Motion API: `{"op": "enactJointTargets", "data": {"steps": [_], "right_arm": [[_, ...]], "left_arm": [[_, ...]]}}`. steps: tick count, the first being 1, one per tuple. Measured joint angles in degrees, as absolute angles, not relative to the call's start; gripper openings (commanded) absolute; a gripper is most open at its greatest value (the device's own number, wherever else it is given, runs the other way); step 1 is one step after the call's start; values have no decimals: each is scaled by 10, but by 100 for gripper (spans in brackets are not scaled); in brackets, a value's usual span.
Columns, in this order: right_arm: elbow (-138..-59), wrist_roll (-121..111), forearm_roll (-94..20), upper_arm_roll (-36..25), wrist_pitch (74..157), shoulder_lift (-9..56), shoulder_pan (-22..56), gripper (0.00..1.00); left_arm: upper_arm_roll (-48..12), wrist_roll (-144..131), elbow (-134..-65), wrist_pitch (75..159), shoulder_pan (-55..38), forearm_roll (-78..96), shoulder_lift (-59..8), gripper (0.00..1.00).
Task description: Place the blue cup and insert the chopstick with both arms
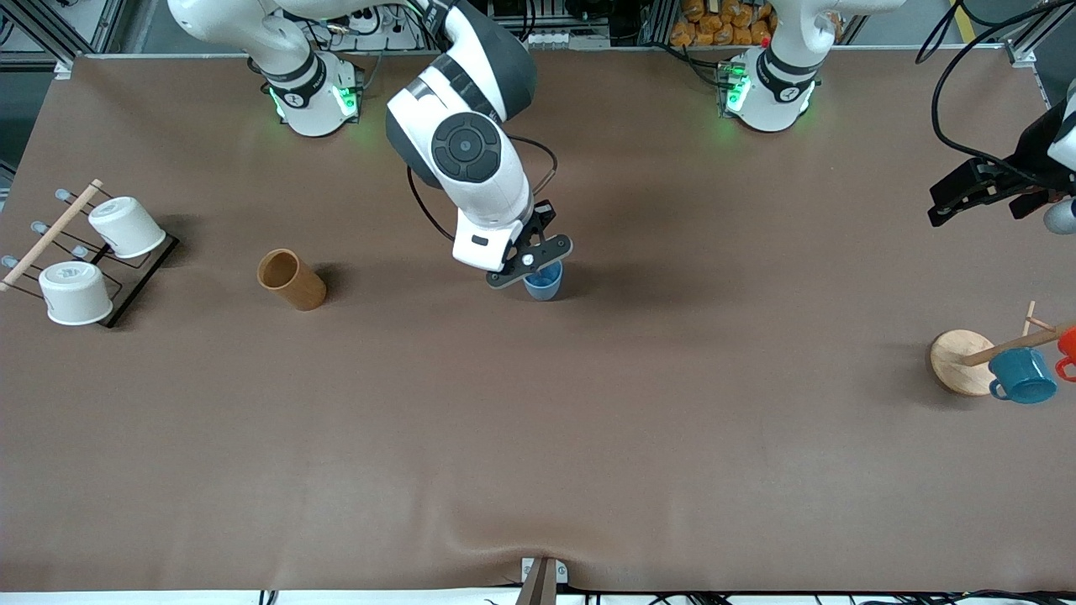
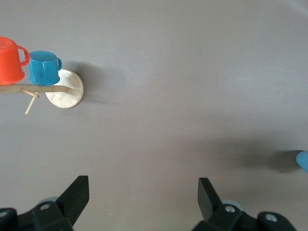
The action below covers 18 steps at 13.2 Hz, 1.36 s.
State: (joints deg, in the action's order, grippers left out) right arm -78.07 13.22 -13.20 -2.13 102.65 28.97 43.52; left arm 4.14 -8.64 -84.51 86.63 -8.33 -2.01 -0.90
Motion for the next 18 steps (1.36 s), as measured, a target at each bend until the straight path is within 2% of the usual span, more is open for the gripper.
{"op": "enactJointTargets", "data": {"steps": [7, 12, 18], "right_arm": [[-774, 134, -131, -38, 1021, 276, 427, 100], [-770, 132, -125, -64, 930, 191, 307, 100], [-771, 83, -33, -74, 814, 103, 199, 100]], "left_arm": [[41, -86, -848, 866, -84, -20, -9, 100], [42, -86, -848, 866, -85, -20, -9, 100], [44, -86, -848, 866, -85, -20, -9, 100]]}}
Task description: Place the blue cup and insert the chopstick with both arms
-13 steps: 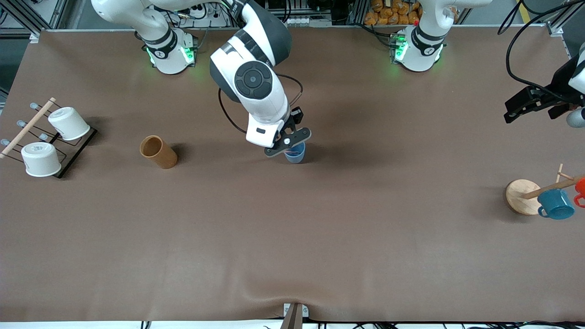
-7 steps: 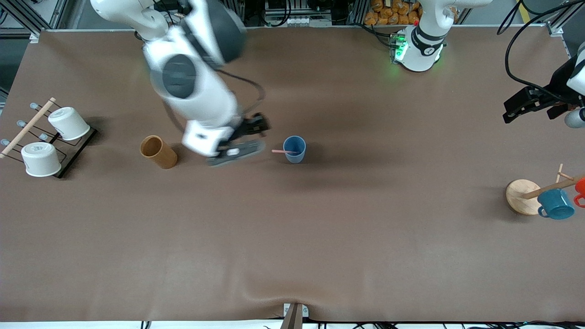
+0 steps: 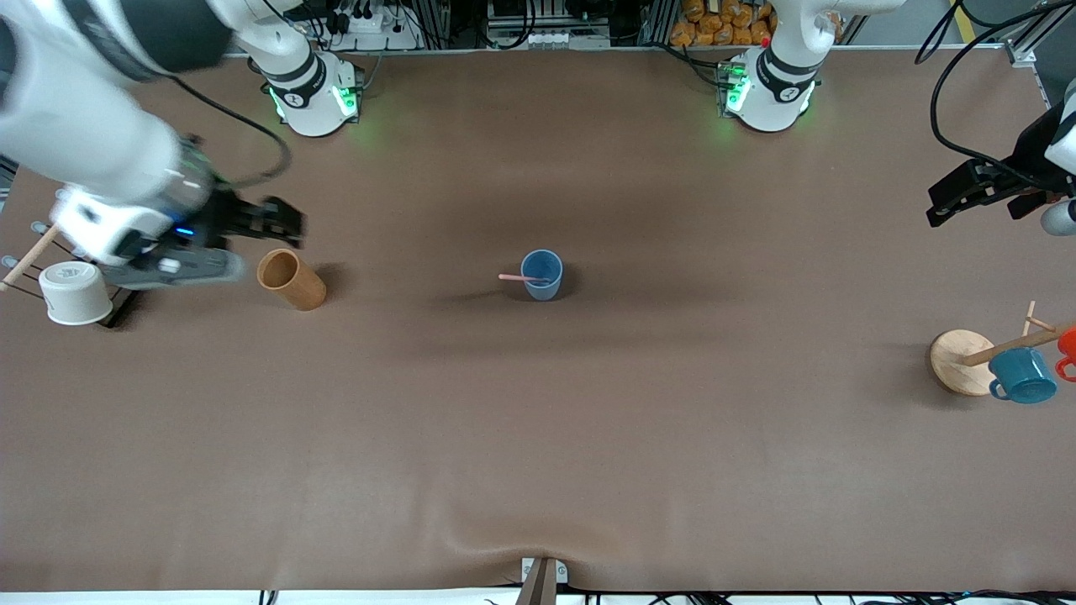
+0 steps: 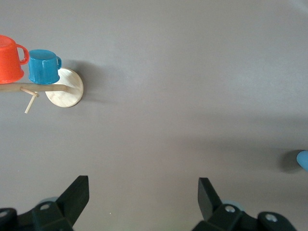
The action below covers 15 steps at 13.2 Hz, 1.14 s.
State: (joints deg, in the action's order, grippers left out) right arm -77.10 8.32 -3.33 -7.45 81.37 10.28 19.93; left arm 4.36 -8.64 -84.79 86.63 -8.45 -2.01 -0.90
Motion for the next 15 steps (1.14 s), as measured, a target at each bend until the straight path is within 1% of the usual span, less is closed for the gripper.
{"op": "enactJointTargets", "data": {"steps": [3, 5, 8, 11, 15], "right_arm": [[-772, -7, -30, -74, 793, 74, 108, 100], [-772, -23, -30, -69, 773, 59, 67, 100], [-772, -24, -30, -44, 736, 37, 8, 100], [-772, -10, -30, -34, 709, 21, -7, 100], [-773, 13, -30, -12, 698, 7, -26, 100]], "left_arm": [[44, -86, -848, 866, -85, -20, -9, 100], [44, -86, -848, 866, -84, -20, -9, 100], [44, -86, -848, 866, -84, -20, -9, 100], [46, -86, -848, 866, -84, -20, -9, 100], [47, -86, -848, 866, -84, -20, -9, 100]]}}
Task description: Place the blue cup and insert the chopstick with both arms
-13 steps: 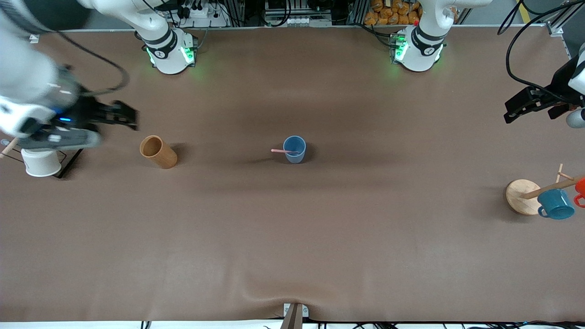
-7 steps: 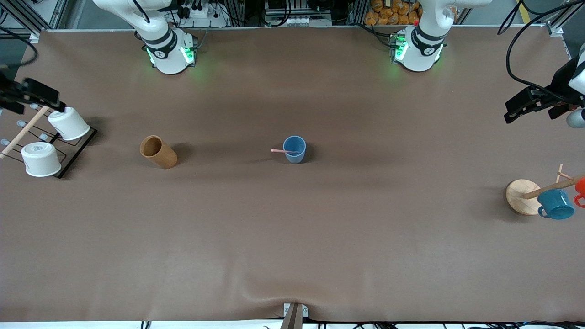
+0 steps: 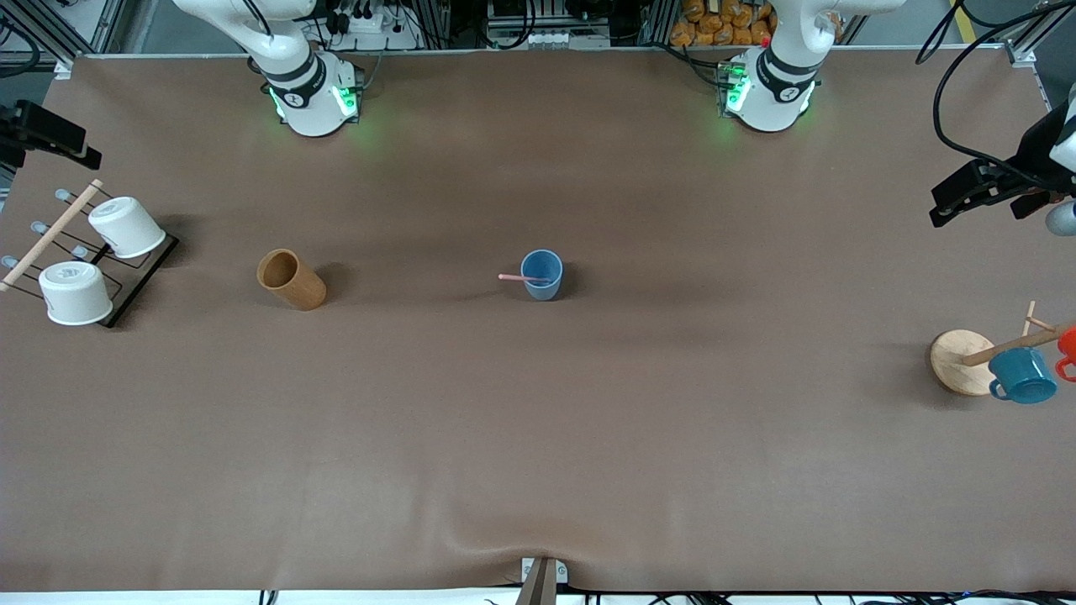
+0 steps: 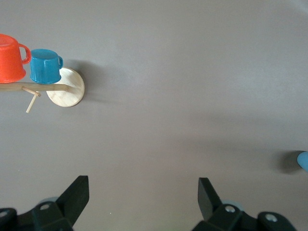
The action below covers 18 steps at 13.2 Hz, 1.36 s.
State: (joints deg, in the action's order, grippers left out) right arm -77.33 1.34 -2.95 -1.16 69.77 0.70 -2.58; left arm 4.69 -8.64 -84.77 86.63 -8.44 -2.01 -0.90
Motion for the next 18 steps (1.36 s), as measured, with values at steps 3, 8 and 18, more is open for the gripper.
{"op": "enactJointTargets", "data": {"steps": [3, 8, 18], "right_arm": [[-777, 16, -29, -12, 698, 6, -27, 100], [-777, 16, -28, -12, 698, 6, -27, 100], [-777, 16, -24, -12, 698, 6, -27, 100]], "left_arm": [[47, -86, -848, 866, -84, -20, -9, 100], [47, -86, -851, 866, -84, -3, -9, 100], [47, -84, -854, 866, -84, 4, -9, 100]]}}
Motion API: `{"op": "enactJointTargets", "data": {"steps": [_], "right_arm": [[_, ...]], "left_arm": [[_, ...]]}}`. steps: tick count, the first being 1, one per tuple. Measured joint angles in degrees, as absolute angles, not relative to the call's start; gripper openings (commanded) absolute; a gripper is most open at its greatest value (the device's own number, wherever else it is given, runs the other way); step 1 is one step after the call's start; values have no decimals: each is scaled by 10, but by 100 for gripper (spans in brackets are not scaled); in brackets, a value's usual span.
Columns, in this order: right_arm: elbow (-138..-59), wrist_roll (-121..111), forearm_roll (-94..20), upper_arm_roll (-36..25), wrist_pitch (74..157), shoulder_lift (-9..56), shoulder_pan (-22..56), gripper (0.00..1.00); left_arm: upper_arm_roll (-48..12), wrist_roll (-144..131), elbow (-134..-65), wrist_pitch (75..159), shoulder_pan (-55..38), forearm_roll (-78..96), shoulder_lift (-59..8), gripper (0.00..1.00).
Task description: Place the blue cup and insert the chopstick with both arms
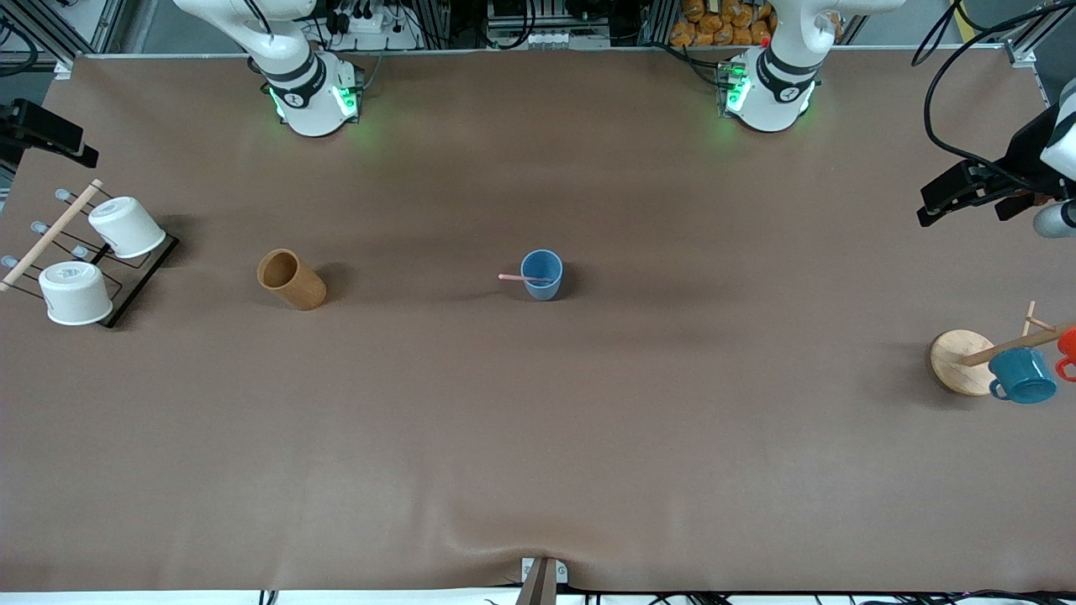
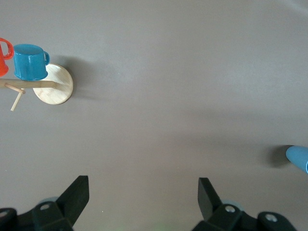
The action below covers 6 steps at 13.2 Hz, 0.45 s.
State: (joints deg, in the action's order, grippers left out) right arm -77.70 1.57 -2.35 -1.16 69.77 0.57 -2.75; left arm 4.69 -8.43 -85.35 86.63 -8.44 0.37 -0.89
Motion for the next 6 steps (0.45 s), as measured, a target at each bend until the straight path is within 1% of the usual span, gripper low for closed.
{"op": "enactJointTargets", "data": {"steps": [6], "right_arm": [[-777, 16, -24, -12, 698, 6, -27, 100]], "left_arm": [[47, -79, -853, 866, -84, 4, -8, 100]]}}
